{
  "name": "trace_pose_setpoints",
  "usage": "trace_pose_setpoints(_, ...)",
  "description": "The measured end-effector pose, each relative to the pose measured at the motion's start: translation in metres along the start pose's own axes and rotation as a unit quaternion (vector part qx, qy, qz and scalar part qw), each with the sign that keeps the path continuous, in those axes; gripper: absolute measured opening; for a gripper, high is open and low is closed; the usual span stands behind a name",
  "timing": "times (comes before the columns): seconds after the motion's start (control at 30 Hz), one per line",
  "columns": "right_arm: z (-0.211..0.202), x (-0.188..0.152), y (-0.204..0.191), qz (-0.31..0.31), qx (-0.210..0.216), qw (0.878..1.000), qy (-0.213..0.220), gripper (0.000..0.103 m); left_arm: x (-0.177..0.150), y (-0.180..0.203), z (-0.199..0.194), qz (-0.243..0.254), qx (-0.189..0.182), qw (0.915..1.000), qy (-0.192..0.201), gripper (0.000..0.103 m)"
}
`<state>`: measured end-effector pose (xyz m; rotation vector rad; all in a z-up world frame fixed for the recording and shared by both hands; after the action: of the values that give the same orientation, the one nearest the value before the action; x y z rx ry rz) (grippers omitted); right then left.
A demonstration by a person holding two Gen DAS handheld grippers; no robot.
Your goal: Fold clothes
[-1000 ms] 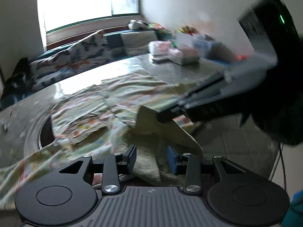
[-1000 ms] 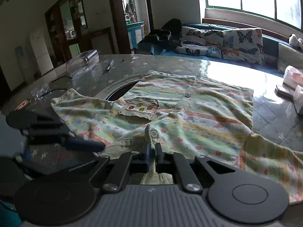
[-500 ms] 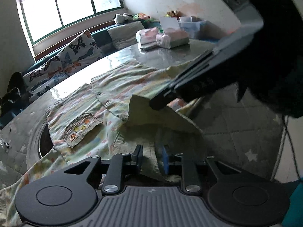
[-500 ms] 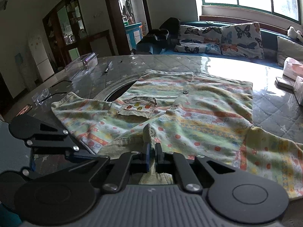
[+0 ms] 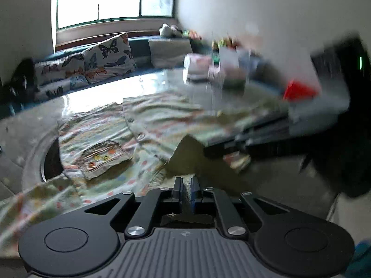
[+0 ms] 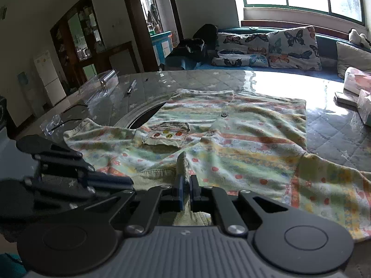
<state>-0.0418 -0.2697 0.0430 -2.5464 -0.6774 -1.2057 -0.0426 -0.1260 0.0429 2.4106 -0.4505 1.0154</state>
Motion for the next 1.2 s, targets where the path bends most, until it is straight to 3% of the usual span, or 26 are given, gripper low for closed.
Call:
trace_pose_setpoints(0.07, -0.002, 0.001, 0.001, 0.004, 0.001, 1.000, 0.003, 0.004, -0.001, 0.000, 0.003, -0.020, -0.022, 0.9995, -0.008, 0.007)
trace_pose_setpoints(0.3, -0.008, 0.008, -0.003, -0.004, 0.002, 1.000, 0.008, 0.004, -0.022, -0.001, 0.031, -0.006, -0.031, 0.9975, -0.064, 0.007)
trace_pose_setpoints(0.7, 0.029, -0.011, -0.036, -0.059, 0.049, 0.995, -0.057, 0.008, -0.026, -0.006, 0.007, 0.019, -0.046, 0.9974, -0.052, 0.012)
trace_pose_setpoints(0.9, 0.024, -0.013, -0.037, -0.059, 0.063, 0.994, -0.061, 0.012, -0.014, -0.023, -0.014, 0.009, -0.030, 0.9991, -0.030, 0.017)
trace_pose_setpoints(1.07, 0.011, -0.003, -0.023, -0.040, 0.032, 0.998, -0.032, 0.012, 0.007, -0.026, -0.010, -0.012, -0.021, 0.9997, -0.003, 0.017)
trace_pose_setpoints(1.2, 0.023, -0.011, -0.011, -0.030, -0.009, 0.998, -0.048, 0.012, 0.017, -0.018, 0.009, -0.018, -0.016, 0.9997, -0.003, 0.017)
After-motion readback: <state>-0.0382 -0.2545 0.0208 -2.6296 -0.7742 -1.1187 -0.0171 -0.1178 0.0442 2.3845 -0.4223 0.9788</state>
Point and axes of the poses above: each gripper's, at about its wrist camera, not at the fingertips, and z roughly the way its jaws point, y to its right, x to its top, the point moved 3 cm from there along z, roughly the way its jaws point, and after that the axes turned 14 degrees about -z, right-handed, at the moved point
